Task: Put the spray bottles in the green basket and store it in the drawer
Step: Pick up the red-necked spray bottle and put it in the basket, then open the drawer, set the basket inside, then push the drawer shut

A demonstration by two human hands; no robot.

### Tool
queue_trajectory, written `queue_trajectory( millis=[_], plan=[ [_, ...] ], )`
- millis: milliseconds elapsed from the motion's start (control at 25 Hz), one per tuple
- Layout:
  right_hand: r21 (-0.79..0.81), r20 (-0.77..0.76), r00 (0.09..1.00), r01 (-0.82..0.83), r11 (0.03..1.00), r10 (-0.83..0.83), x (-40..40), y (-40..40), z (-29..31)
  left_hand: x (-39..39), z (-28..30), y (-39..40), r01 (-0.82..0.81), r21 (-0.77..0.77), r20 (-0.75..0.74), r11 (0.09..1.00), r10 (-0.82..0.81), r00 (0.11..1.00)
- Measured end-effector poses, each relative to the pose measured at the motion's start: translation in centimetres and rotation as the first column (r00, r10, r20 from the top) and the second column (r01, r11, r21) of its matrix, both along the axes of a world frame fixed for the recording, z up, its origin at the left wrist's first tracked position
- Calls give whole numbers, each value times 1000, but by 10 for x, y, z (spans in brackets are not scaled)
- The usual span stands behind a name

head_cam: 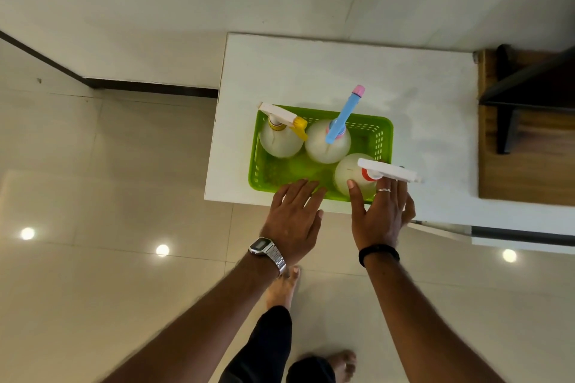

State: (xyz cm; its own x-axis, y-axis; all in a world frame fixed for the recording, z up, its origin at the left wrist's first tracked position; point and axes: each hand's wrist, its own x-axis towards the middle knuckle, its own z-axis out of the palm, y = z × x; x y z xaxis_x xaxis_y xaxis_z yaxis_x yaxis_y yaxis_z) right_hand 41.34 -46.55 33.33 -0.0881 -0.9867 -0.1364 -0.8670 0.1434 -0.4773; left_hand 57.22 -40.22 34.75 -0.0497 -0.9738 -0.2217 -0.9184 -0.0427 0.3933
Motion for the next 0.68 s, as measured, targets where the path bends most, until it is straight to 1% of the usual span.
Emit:
queue_trajectory(
  millis=[80, 160, 240, 280, 320, 360, 400, 440, 480, 520, 560, 600, 640, 680],
  plan=[
    [-5, 63, 998, 5, 1000, -5, -1, 1, 5, -4, 2, 1, -7, 10, 22, 1000, 7, 1000],
    [-40, 155, 987, 48, 998, -41, -1, 11, 8, -8, 5, 5, -54, -34, -8, 998, 53, 999],
    [-61, 232, 965, 144, 988, -127, -3, 33, 7, -12, 8, 20, -160, -91, -104, 983, 150, 983],
    [-37, 261, 948, 199, 979, -183, -4, 47, 4, -13, 8, 31, -242, -90, -161, 966, 226, 961],
    [19, 283, 926, 256, 967, -251, -5, 61, -2, -12, 6, 45, -346, -55, -217, 937, 327, 920],
    [100, 291, 899, 313, 945, -328, -8, 74, -9, -10, 3, 60, -462, 9, -265, 887, 447, 854],
    [192, 288, 868, 361, 912, -404, -11, 85, -17, -6, -2, 74, -575, 102, -305, 812, 575, 759],
    [287, 282, 834, 398, 871, -474, -15, 94, -25, 2, -9, 88, -661, 222, -330, 716, 693, 640],
    [379, 278, 794, 428, 821, -541, -19, 99, -35, 11, -19, 100, -711, 359, -340, 605, 794, 504],
    [462, 270, 747, 453, 762, -608, -24, 102, -44, 20, -28, 109, -716, 485, -332, 503, 863, 381],
    [534, 264, 697, 470, 703, -666, -29, 102, -52, 30, -36, 114, -690, 578, -314, 435, 899, 304],
    [594, 267, 649, 472, 652, -713, -32, 98, -60, 39, -41, 115, -667, 628, -308, 400, 915, 259],
    [641, 280, 597, 467, 610, -751, -35, 92, -67, 46, -47, 112, -665, 652, -319, 365, 927, 196],
    [675, 310, 534, 459, 578, -787, -39, 84, -72, 53, -53, 104, -679, 666, -348, 310, 934, 84]
  ],
)
